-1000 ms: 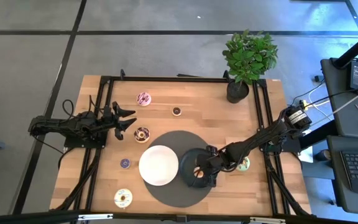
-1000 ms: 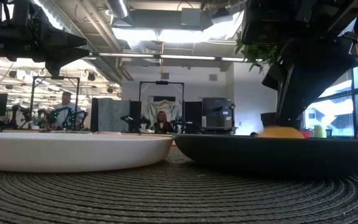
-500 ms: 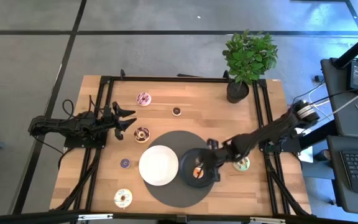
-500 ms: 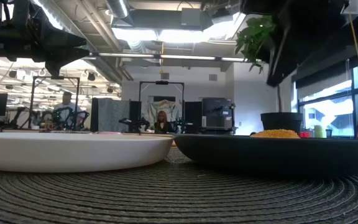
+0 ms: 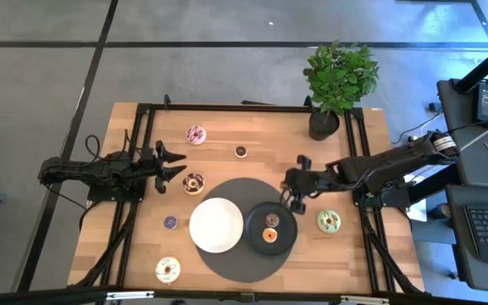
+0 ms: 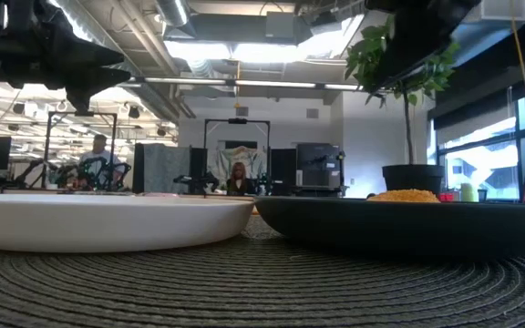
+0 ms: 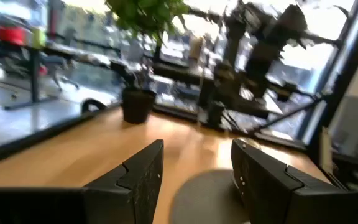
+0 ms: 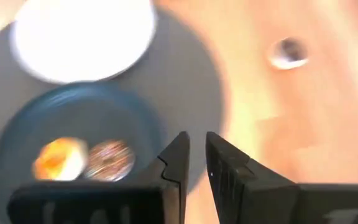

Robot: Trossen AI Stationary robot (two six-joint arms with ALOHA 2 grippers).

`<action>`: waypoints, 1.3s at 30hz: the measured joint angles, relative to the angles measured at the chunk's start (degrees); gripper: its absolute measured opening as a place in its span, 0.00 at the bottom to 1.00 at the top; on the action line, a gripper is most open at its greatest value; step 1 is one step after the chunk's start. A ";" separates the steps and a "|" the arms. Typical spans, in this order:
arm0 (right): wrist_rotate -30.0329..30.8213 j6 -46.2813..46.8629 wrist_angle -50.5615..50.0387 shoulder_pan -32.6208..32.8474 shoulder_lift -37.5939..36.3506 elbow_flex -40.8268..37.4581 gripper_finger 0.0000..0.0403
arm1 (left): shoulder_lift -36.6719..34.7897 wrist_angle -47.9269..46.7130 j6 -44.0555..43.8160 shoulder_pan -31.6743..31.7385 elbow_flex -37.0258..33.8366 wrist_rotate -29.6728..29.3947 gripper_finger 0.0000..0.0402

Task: Pick & Place donuts
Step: Put the big black donut on the white plate

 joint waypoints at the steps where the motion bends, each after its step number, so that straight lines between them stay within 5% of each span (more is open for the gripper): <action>1: 2.28 -0.27 0.06 -0.22 -0.27 0.00 0.14 | 0.74 -1.84 -0.65 0.00 1.00 0.64 0.46; 9: 7.60 -3.37 1.80 -3.56 -0.38 -0.04 0.15 | 14.66 -23.70 -13.44 0.02 9.09 -1.30 0.46; 25: 7.57 -5.31 6.80 -11.26 1.43 -0.09 0.15 | 46.06 -24.63 -12.84 0.02 16.41 -1.75 0.46; 39: 6.06 -6.06 8.97 -11.24 3.99 -0.09 0.15 | 57.04 -25.37 -15.72 0.02 17.90 -1.56 0.46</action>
